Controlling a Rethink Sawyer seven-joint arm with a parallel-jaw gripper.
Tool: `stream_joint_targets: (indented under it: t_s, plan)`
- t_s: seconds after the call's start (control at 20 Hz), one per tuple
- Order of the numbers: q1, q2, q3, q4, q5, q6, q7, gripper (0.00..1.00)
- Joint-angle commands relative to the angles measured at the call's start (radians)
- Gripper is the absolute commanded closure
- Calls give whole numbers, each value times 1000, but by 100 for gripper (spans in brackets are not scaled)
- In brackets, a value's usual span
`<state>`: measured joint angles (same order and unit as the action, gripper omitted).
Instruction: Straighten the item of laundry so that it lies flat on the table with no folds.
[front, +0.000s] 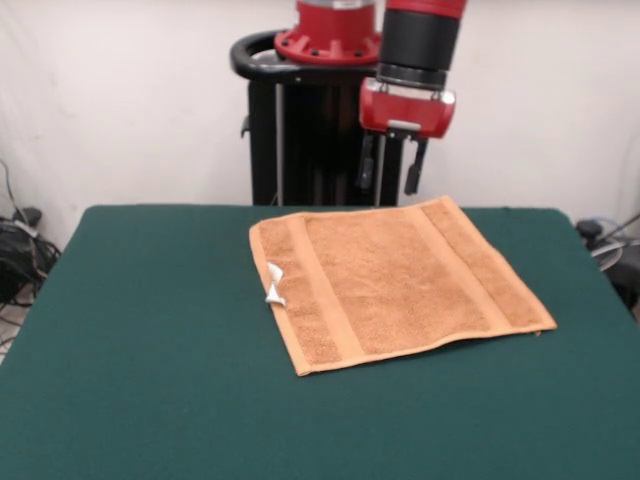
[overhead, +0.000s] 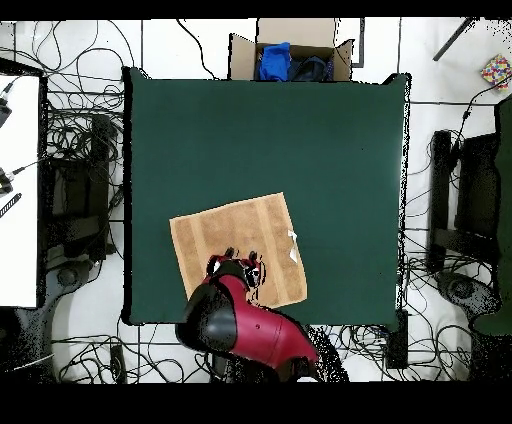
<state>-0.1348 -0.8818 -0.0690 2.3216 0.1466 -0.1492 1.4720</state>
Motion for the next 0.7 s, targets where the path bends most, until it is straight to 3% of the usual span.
stream_joint_targets:
  t_s: [0.05, 0.3, 0.7]
  plan:
    - [-26, 22, 77, 36, -34, 23, 221, 0]
    - [-22, 5, 70, 39, -31, 32, 221, 0]
    - [-94, -12, 101, 33, -82, 55, 198, 0]
